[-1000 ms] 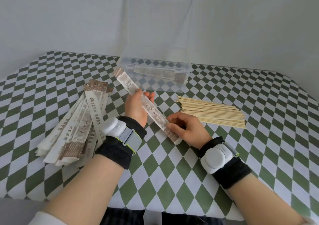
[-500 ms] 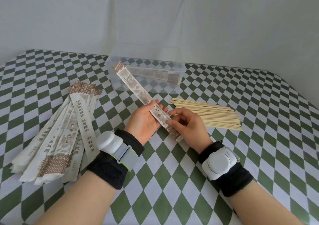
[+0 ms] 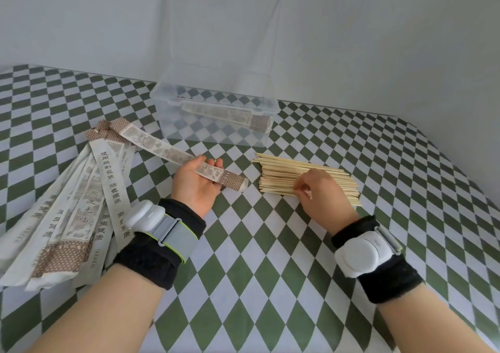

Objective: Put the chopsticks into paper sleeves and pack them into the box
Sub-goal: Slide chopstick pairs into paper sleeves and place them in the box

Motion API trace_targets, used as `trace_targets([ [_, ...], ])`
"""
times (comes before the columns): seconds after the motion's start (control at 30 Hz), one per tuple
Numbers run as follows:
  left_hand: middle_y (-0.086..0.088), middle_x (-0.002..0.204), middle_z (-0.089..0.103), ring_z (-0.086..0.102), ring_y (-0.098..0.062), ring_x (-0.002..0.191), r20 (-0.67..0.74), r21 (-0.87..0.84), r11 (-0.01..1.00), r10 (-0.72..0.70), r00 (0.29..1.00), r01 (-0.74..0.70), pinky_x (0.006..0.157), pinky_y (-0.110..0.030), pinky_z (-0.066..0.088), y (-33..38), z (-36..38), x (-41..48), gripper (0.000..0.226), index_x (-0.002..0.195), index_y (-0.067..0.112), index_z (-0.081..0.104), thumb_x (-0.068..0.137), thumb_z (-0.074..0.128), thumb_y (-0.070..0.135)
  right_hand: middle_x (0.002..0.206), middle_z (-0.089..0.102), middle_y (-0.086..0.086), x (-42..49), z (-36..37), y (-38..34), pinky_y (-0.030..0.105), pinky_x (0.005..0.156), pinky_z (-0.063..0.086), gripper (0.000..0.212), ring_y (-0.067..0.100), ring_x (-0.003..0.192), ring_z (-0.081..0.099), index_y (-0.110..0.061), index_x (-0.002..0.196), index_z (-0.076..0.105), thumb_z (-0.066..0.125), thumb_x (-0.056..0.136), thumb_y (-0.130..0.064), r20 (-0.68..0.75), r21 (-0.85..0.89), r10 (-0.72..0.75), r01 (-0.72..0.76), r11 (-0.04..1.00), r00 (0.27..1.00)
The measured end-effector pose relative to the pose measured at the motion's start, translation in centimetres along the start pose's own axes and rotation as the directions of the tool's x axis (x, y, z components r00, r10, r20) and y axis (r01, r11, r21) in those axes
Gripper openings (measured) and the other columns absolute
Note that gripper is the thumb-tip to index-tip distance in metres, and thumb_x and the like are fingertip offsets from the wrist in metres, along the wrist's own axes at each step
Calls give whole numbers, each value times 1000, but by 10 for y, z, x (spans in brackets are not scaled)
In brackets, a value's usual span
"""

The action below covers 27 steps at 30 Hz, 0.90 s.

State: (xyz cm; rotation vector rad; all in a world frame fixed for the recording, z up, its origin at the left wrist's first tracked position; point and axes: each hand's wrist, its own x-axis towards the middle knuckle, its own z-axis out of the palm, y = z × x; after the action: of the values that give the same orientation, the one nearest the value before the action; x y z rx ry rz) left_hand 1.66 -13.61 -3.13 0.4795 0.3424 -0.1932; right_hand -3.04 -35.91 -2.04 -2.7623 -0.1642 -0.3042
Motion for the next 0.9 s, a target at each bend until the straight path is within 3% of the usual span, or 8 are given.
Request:
trace_targets([
  [0.07, -6, 85, 46, 53, -19, 88, -12, 0, 1000, 28, 1000, -28, 86, -35, 49, 1, 0, 1, 51, 144, 8, 27, 96, 44, 11, 92, 59, 2, -4, -3, 3, 21, 76, 41, 11, 13, 85, 47, -11, 90, 65, 55, 88, -10, 35, -39, -10, 12, 999, 999],
  [0.2, -6, 85, 46, 52, -18, 83, -27, 21, 999, 44, 999, -44, 83, -34, 49, -1, 0, 3, 54, 146, 8, 26, 96, 45, 11, 93, 59, 2, -3, -7, 1, 28, 80, 45, 12, 16, 87, 49, -12, 92, 65, 54, 89, -13, 102, -74, -15, 23, 997, 995],
  [0.53, -6, 85, 46, 53, -18, 80, -39, 29, 999, 42, 998, -41, 78, -33, 50, -1, 2, 1, 47, 142, 8, 32, 96, 44, 12, 98, 59, 4, 0, -7, -7, 27, 80, 44, 13, 18, 90, 50, -13, 97, 63, 54, 90, -18, 122, -133, -29, 45, 990, 992],
  [0.77, -5, 84, 46, 54, -17, 78, -47, 42, 999, 17, 999, -15, 77, -33, 49, 0, 2, 1, 6, 102, 10, 45, 96, 44, 12, 97, 58, 5, 0, -7, -7, 27, 78, 42, 17, 18, 90, 49, -13, 99, 64, 50, 92, -22, 151, -165, -58, 83, 983, 987],
  [0.9, -6, 82, 47, 54, -17, 77, -39, 31, 999, 41, 998, -40, 76, -32, 50, 1, 4, 0, 12, 109, 8, 43, 97, 43, 10, 99, 58, 2, 1, -6, -10, 27, 79, 41, 20, 17, 91, 49, -15, 100, 61, 46, 94, -27, 171, -228, -64, 103, 968, 983],
])
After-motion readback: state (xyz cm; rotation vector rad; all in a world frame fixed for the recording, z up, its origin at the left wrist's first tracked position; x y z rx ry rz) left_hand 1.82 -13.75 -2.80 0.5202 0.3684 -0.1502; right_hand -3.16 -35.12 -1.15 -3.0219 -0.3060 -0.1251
